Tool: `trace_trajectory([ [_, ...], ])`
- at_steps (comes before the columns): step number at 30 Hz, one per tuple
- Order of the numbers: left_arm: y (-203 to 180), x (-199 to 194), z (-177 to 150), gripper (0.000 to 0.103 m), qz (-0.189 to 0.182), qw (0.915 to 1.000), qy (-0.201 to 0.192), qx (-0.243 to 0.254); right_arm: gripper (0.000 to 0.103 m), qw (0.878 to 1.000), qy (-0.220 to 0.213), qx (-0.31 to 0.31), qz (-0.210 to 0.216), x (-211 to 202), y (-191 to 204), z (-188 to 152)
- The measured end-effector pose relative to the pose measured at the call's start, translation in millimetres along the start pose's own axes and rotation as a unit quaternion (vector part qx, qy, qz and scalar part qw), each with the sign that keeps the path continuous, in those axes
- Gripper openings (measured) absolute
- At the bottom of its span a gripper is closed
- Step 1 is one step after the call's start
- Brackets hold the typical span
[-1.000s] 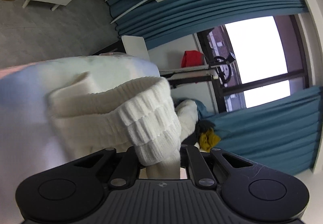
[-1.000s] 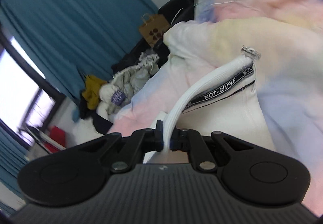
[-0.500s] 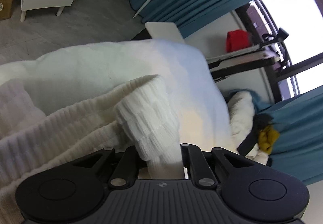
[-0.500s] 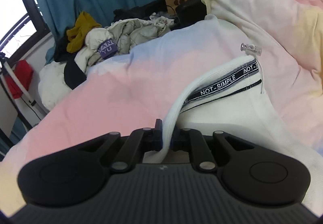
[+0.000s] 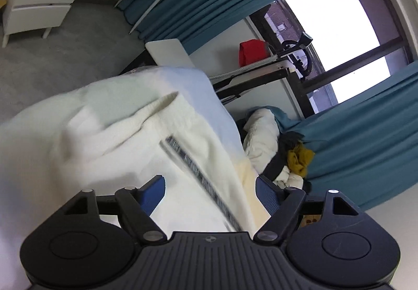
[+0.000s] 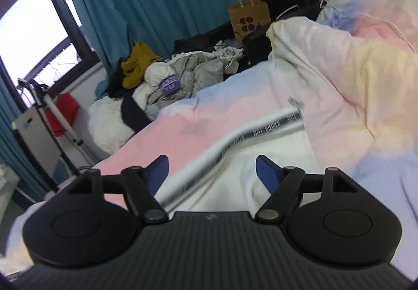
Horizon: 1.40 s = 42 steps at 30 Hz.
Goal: Fold clothes
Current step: 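Open both tools to release cuff and hem onto the bed, then grasp the cuff with the left tool while the right tool grasps the hem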
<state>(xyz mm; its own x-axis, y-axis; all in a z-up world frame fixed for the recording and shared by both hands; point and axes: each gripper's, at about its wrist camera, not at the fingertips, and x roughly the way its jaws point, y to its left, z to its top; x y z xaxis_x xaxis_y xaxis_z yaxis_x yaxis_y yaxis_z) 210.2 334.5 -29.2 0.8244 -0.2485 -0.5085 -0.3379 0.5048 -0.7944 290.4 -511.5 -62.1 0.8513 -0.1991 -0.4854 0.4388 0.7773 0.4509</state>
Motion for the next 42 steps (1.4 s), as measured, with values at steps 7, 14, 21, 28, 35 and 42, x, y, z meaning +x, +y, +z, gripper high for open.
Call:
trace_trajectory([
  [7,46.3,-45.8,-48.6,0.080,0.003,0.9985,0.008,-0.054,0.076,0.997,0.044,0.065,0.018,-36.7,-28.8,-42.1],
  [14,78.8,-11.5,-57.5,0.079,-0.009,0.9935,0.026,-0.110,0.077,0.974,0.100,0.198,0.052,-15.9,-80.7,-76.6],
  [21,90.6,44.8,-49.9,0.049,-0.065,0.9886,0.018,-0.135,0.075,0.958,0.077,0.257,0.100,27.9,-108.3,-93.3],
  [28,87.3,67.8,-33.2,0.013,-0.060,0.9885,-0.003,-0.139,0.036,0.969,0.013,0.238,0.063,50.7,-94.0,-96.2],
  [35,42.3,36.9,-23.2,0.009,-0.030,0.9943,-0.047,-0.091,0.016,0.968,-0.011,0.243,0.063,12.5,-88.4,-82.3],
  [42,22.9,-38.8,-19.4,0.009,-0.020,0.9974,-0.046,-0.052,0.016,0.957,0.021,0.281,0.065,-42.2,-100.8,-83.9],
])
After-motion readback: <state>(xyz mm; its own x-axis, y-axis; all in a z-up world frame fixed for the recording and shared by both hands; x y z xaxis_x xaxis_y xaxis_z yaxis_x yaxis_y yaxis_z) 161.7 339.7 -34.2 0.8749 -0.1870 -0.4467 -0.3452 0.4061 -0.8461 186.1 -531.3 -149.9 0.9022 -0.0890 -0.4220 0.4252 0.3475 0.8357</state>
